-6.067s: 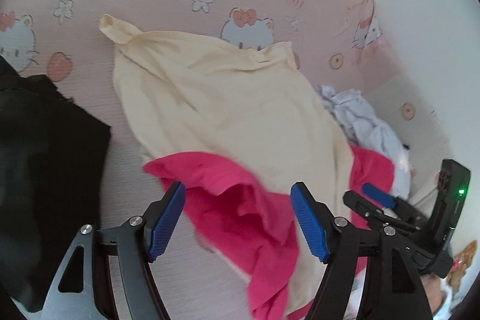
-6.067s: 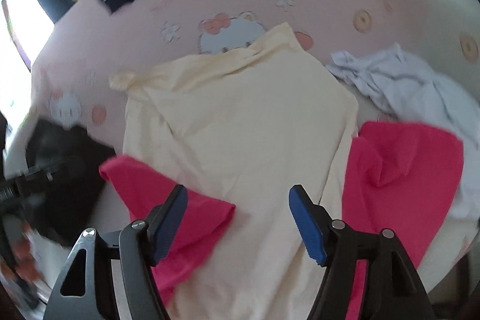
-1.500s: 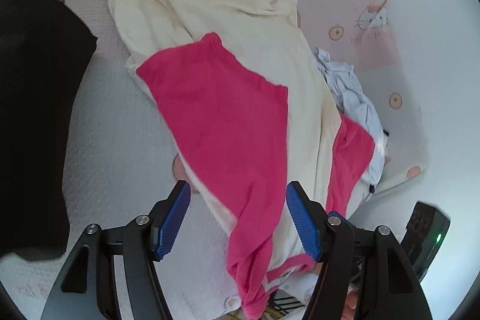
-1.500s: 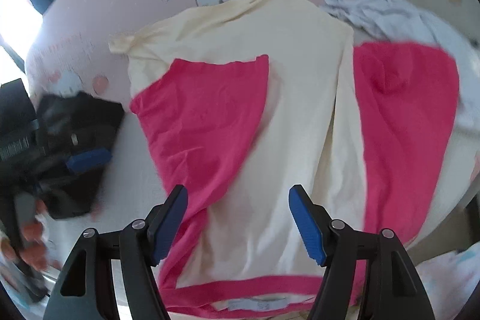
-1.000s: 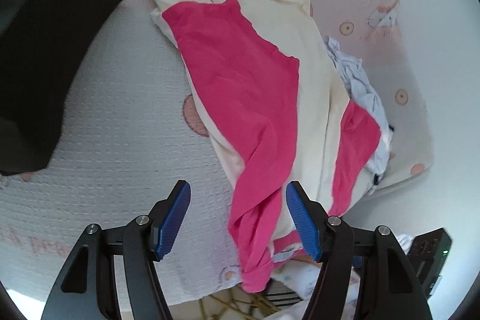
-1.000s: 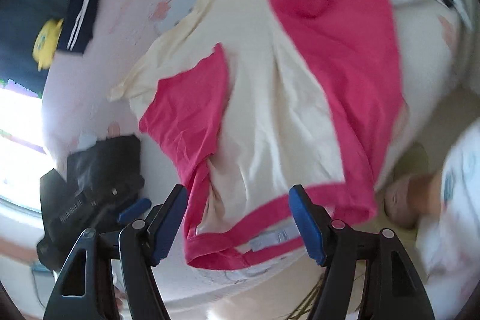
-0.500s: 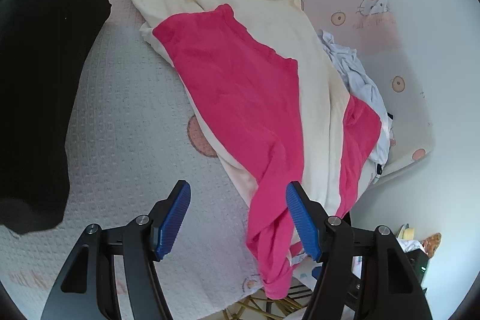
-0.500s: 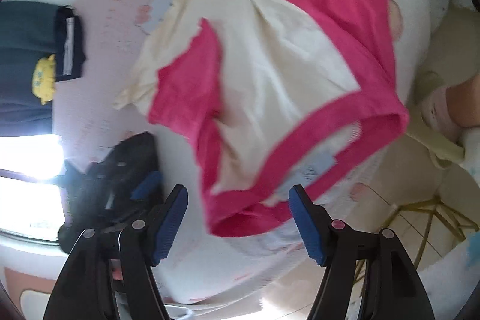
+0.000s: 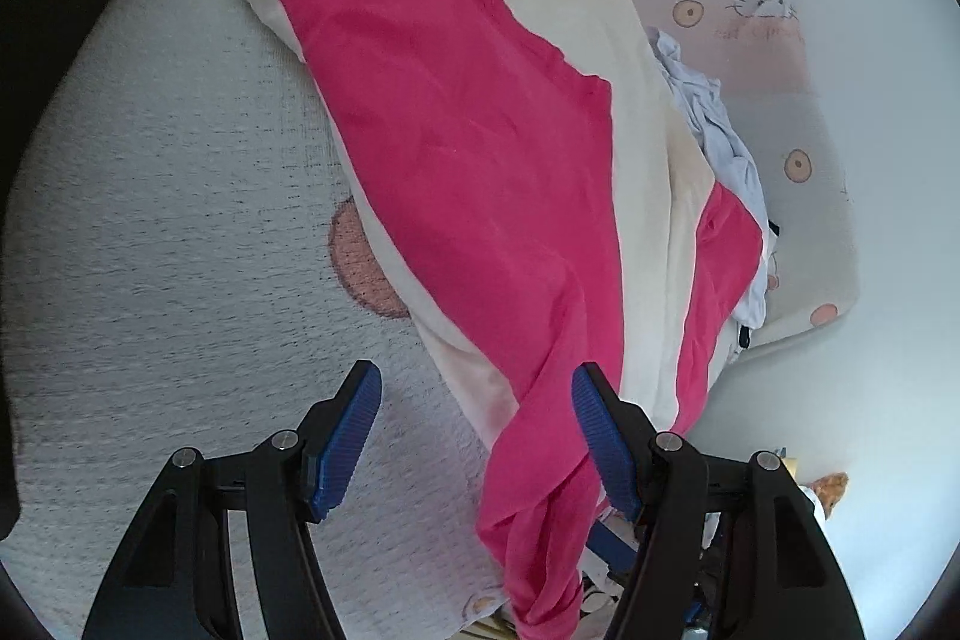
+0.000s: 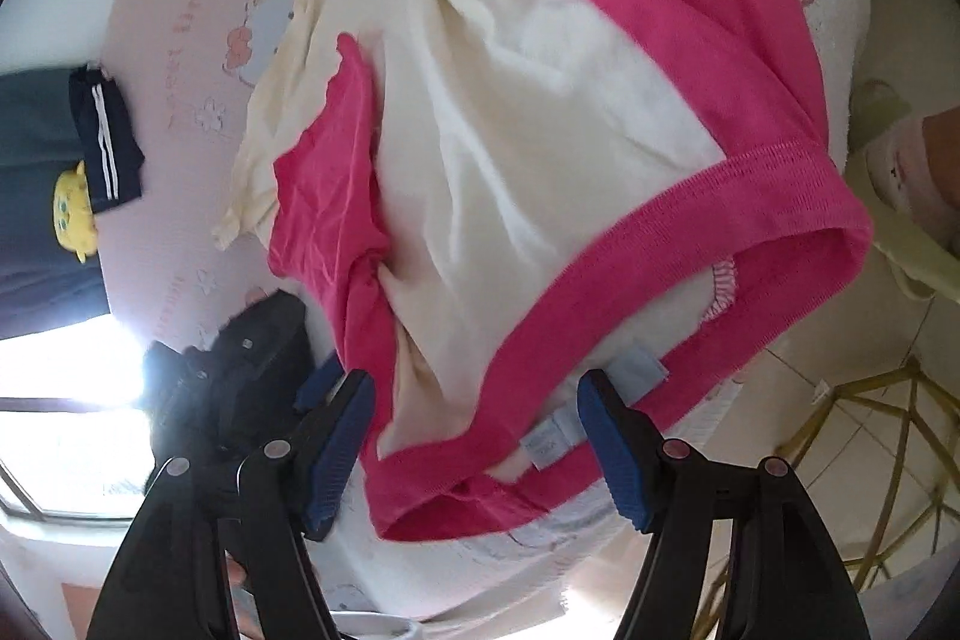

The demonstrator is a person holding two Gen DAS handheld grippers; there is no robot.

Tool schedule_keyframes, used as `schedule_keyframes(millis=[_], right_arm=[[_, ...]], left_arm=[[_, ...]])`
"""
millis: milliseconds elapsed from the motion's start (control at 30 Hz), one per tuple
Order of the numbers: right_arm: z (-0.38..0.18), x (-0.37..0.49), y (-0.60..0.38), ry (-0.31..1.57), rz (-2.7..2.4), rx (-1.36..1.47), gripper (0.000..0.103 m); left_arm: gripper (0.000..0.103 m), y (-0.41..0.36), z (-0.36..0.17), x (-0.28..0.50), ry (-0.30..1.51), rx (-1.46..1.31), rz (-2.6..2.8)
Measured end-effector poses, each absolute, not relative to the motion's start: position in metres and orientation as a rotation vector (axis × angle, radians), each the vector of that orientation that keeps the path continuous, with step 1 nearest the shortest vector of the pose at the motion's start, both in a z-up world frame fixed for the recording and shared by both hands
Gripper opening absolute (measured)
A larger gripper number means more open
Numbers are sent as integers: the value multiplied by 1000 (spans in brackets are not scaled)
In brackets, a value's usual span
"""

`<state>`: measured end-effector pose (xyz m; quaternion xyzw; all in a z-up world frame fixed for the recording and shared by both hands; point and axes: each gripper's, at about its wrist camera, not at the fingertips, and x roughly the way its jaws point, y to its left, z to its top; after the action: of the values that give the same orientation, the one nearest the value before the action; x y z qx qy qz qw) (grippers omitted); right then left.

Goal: Fold clothes

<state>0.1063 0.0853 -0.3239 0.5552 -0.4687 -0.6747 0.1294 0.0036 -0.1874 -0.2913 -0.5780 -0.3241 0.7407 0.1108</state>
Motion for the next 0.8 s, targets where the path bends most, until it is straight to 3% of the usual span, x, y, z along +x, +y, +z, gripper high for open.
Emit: schedule_keyframes(millis=[333, 400, 467, 533, 567, 600, 633, 667, 733, 800], right_arm=[[-322, 89, 86, -1379, -2029, 1518, 69], [-318, 84, 80, -1306, -2081, 1519, 68], [-312, 79, 72, -1179, -2160, 1537, 59], [-305, 77, 62, -998, -2244, 1578, 43], [-302, 76, 56, -902, -2283, 1596, 41], [-298, 75, 51, -810, -2319, 1612, 35], [-296, 74, 45, -719, -2351, 1628, 28], [-294, 73, 40, -653, -2374, 1638, 25], [-292, 75, 41, -614, -2380, 1630, 14], [-290, 74, 42, -600, -2395, 1625, 12]], left_arm=[[64, -186, -302, -9, -1069, -1687, 2103], [64, -184, -303, -12, -1082, -1691, 2097], [64, -183, -302, -15, -1081, -1692, 2111], [64, -185, -303, -16, -1115, -1676, 2123], [62, -186, -304, -16, -1136, -1664, 2129], [57, -187, -304, -15, -1145, -1656, 2142], [36, -188, -304, -14, -1115, -1663, 2176], [21, -188, -303, -13, -1066, -1680, 2215], [16, -190, -303, -9, -1005, -1682, 2257], [14, -194, -301, -4, -977, -1687, 2277]])
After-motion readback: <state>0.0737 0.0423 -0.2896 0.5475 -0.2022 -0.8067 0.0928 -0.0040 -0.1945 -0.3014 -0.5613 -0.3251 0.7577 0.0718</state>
